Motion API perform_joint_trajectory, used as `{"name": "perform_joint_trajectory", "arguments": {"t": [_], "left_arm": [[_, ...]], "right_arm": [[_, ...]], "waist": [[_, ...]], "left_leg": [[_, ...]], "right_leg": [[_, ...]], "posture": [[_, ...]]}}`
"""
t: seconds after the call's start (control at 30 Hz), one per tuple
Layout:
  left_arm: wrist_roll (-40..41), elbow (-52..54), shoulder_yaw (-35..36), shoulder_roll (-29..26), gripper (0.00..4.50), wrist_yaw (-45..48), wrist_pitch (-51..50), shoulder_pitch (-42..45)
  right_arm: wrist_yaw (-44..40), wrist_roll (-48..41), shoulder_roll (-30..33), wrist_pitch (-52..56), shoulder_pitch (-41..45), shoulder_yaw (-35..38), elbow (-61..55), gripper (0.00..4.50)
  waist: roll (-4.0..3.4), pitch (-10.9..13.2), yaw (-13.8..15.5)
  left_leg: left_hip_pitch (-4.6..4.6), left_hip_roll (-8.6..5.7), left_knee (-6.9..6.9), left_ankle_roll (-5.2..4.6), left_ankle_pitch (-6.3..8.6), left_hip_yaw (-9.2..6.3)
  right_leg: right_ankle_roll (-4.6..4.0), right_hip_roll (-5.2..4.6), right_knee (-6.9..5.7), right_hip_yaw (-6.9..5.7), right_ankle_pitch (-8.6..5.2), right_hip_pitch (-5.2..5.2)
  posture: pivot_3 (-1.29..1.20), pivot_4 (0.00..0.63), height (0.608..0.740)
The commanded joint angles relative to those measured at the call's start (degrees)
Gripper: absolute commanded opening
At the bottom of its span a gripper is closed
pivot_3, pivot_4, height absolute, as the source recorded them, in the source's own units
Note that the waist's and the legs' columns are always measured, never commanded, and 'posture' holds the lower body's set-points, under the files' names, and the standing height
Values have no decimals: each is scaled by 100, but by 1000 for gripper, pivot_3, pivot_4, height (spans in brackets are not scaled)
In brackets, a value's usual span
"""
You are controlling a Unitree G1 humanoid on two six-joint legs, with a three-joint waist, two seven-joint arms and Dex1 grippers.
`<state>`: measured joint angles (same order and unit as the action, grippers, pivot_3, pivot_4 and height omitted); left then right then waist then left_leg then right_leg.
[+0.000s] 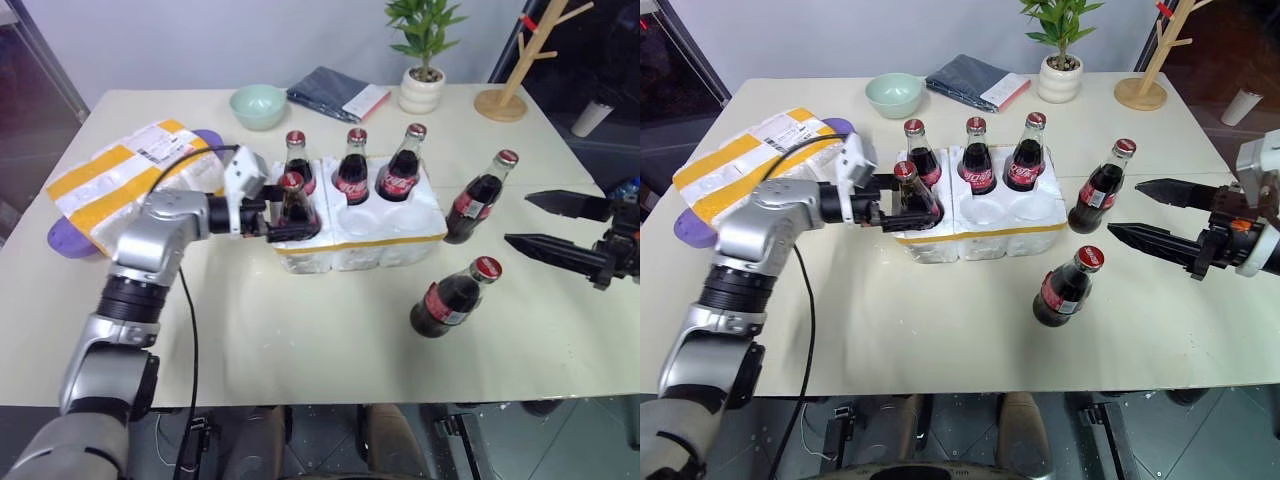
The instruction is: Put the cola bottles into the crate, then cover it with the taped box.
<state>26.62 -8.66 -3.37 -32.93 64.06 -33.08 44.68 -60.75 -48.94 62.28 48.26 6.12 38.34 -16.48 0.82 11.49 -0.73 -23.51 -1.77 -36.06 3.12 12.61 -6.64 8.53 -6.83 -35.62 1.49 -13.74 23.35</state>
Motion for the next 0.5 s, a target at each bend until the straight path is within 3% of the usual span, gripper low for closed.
{"name": "perform_joint_trajectory", "arguments": {"t": [0.03,0.17,0.27,0.5], "left_arm": [[1208,729,903,-591,4468,181,-1366,409],[2337,1388,1359,-1497,4468,684,-2625,360],[2617,2118,1318,-2056,4468,1088,-2771,-121],[2166,2845,826,-2229,4468,1304,-1993,-939]], "right_arm": [[-173,151,99,-5,-434,916,16,4500],[-394,126,-205,222,-1421,1941,-302,4500],[-138,-261,-818,560,-2098,2474,-924,4500],[1004,-394,-2368,218,-3002,1808,-2615,4500]], "waist": [[1,0,11],[-2,-1,-7],[-5,-5,-4],[-2,-8,11]], "left_leg": [[-1,0,0,0,0,-1],[3,0,6,-4,2,-2],[17,1,3,-4,2,-2],[17,8,0,-3,3,0]], "right_leg": [[0,0,-4,0,0,2],[2,0,-12,-1,-3,1],[1,0,-15,-1,-4,-13],[-33,3,0,0,-18,-19]], "posture": [[0,150,739],[0,150,739],[0,150,739],[0,150,739]]}}
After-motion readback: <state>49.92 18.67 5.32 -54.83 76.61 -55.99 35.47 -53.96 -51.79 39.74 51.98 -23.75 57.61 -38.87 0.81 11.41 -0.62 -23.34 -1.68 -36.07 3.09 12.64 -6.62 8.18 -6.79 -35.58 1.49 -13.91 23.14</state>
